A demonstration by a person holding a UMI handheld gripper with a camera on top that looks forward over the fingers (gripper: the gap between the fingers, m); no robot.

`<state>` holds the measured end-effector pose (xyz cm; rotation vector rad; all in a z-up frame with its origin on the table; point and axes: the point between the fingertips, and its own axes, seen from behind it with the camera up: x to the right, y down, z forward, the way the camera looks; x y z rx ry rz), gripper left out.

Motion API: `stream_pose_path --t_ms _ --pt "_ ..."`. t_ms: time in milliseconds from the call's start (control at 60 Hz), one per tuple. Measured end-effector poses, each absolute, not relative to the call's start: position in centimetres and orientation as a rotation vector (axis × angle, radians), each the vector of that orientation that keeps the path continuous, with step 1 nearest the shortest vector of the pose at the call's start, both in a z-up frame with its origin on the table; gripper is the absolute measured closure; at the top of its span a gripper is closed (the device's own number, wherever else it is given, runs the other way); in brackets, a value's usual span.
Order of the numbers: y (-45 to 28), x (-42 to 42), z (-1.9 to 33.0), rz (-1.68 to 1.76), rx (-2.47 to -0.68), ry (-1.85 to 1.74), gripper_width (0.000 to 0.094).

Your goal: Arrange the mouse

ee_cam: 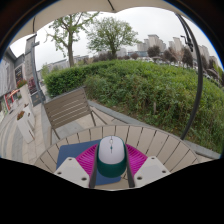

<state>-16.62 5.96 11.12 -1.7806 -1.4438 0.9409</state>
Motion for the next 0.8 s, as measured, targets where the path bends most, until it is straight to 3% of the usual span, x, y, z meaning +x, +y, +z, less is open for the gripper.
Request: stream_pose_path --t_ms 133,417,483,533,567,600,800 --pt "-1.2 -19.9 10.0 0.975 -1.754 -1.526 0.0495" --pt "-7.4 -21.9 0.1 0.844 -1.758 -1.638 0.0494" --pt "-7.2 -21.9 -1.3 0.837 -1.801 -1.623 0.0449" --pt "-7.5 -22.0 -1.0 0.847 -1.800 -1.618 0.0392" --pt "-7.4 -21.7 -1.0 0.831 -1.813 -1.628 0.0266" --pt "-7.4 -21.1 -0.8 0.811 -1.822 -1.643 0.0082" --pt "-5.3 -13.0 6.9 0.746 -1.748 -1.678 0.0079"
